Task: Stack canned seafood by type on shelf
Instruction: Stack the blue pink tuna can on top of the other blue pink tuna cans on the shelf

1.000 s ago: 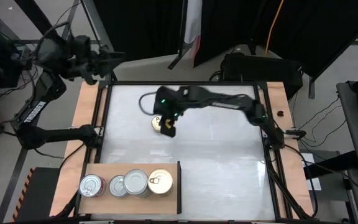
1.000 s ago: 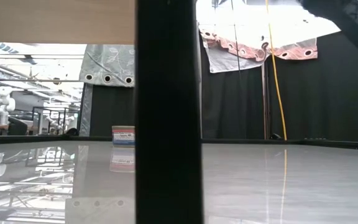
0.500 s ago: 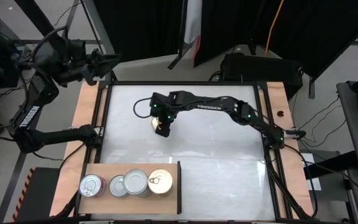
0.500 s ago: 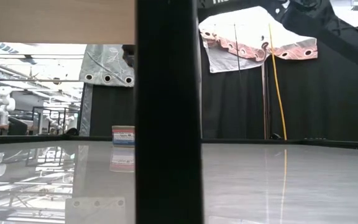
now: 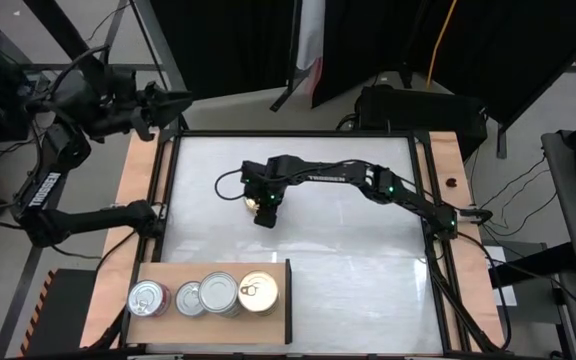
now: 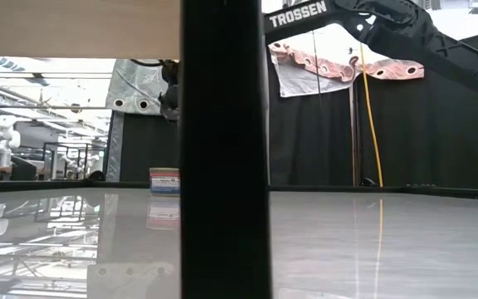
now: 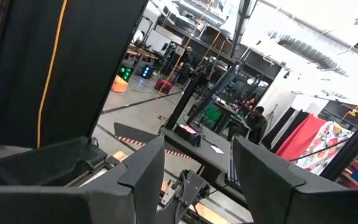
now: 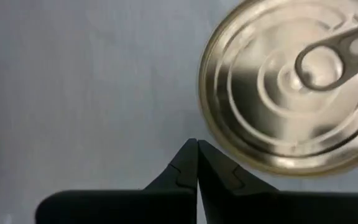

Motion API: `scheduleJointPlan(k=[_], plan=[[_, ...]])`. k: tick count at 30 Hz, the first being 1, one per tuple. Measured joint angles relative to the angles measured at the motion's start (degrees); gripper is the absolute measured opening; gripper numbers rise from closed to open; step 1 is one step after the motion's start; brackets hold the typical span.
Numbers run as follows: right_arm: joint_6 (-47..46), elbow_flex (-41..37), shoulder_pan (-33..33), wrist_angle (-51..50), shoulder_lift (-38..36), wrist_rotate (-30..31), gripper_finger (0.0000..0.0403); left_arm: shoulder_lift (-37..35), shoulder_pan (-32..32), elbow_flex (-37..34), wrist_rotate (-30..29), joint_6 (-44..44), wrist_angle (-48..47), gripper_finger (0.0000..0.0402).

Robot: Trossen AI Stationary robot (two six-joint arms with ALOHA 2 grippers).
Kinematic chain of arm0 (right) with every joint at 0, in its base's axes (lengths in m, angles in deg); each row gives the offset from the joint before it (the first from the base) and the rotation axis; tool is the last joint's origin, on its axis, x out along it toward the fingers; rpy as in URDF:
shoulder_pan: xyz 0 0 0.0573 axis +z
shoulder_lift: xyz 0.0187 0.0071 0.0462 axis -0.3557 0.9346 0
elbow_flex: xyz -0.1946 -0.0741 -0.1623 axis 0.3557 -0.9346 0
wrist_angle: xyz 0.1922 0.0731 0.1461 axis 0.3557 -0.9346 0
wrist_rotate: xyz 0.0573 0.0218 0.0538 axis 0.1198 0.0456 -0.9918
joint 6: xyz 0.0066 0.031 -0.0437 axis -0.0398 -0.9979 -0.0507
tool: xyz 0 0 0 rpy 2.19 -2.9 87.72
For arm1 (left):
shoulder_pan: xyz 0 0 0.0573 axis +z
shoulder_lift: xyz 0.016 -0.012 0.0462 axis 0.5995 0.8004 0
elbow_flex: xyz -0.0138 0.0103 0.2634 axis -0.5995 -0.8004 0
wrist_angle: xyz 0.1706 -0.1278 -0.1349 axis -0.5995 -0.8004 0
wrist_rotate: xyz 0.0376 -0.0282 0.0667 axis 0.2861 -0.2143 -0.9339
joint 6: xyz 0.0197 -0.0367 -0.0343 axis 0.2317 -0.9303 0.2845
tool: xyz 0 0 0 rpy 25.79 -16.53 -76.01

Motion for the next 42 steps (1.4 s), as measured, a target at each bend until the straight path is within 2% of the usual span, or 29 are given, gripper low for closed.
scheduleJointPlan(k=[3,7,10,20,29,42], plan=[[0.47,0.0,0.0,-0.58,-0.04,-0.88,0.0,-0.5,0.0,0.0,-0.02,0.02,-1.43,0.0191],[0.82,-0.02,-0.26,-0.91,-1.87,-5.74,0.0,-1.26,0.0,0.0,-0.02,0.0,-2.51,0.0191],[2.85,0.07,-0.61,-0.17,-3.59,-6.32,0.0,-1.6,0.0,0.0,-0.08,0.02,-2.43,0.0191],[1.11,0.0,-4.59,1.41,-2.57,-5.81,0.0,-2.51,0.0,0.0,-0.66,0.04,-2.43,0.0191],[1.68,-0.02,-4.63,0.21,0.03,-5.67,0.0,-3.41,0.0,0.0,-0.68,1.13,-4.03,0.0191],[3.33,-0.96,-4.46,-3.94,0.16,-4.4,0.0,-5.05,0.0,0.0,-0.7,2.62,-8.39,0.0191]])
